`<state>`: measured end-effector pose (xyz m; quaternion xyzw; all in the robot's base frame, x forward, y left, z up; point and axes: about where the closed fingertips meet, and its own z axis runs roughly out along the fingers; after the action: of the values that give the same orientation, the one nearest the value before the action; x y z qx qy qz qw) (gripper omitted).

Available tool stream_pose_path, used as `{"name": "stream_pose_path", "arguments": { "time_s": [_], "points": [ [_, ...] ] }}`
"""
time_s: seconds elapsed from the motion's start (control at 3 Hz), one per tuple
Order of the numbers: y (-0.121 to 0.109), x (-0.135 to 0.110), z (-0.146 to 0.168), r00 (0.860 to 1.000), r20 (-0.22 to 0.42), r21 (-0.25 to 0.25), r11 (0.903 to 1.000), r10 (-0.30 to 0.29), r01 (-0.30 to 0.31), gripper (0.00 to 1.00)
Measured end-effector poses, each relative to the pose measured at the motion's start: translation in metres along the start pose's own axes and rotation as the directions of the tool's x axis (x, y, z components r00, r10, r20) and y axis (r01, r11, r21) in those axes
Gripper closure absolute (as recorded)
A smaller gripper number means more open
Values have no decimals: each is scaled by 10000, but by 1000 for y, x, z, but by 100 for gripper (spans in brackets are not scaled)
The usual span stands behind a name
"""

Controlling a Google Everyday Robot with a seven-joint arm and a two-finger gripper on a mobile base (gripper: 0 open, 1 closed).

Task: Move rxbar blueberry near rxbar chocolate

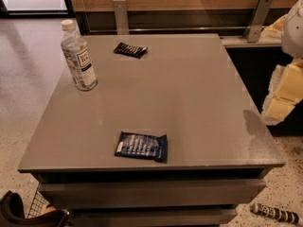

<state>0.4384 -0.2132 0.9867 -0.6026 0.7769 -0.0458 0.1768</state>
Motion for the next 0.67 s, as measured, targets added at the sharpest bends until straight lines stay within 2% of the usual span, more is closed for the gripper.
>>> {"name": "stream_pose_path", "arguments": {
  "time_s": [0.33,0.67],
  "points": [
    [1,-2,1,9998,194,12,10000,-23,22,0],
    [11,-15,18,9806,1957,-181,9998,86,-51,0]
  ]
}}
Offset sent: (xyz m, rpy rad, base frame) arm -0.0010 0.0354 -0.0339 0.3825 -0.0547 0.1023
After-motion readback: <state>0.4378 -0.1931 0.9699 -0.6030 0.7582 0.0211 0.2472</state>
